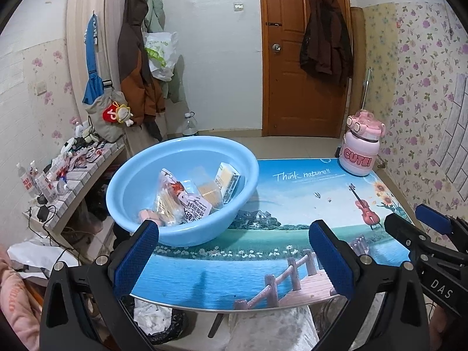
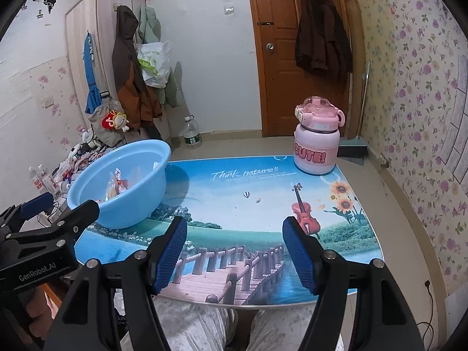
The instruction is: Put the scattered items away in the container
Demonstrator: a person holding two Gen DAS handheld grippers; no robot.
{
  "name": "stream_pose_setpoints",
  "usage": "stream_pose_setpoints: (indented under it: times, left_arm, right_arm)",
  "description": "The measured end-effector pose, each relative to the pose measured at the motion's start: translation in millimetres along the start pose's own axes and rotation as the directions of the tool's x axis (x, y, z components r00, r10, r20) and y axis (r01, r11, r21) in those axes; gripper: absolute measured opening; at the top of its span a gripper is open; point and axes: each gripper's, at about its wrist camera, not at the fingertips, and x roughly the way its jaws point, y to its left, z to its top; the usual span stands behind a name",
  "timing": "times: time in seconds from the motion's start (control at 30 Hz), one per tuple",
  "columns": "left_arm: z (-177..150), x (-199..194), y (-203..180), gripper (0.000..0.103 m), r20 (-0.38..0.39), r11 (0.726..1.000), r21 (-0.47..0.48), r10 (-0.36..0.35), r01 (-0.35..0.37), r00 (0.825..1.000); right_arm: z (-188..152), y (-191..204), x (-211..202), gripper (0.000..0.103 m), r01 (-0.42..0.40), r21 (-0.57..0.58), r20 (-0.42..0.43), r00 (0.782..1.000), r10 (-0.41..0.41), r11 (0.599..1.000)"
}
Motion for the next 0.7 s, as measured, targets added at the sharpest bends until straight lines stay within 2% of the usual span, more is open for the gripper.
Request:
stream_pose_setpoints:
  times: [0.43,0.7]
  left_arm:
    - [-2.8,6.9,-15.7,0.103,-0.084,0.999,0.038,-0.035,0.038,0.996]
    - [5.0,0.3,-18.2,0.103,-0.092,0.999,0.022,-0.021,0.024,0.996]
  right_arm:
    - [-1.4,-14.5,10.5,0.069,0.039,0.044,-0.06,0.998,-0.036,0.998]
    - [3.8,-17.4,2.2,0.069,0.043,0.067,-0.052,0.998,-0.04,0.997]
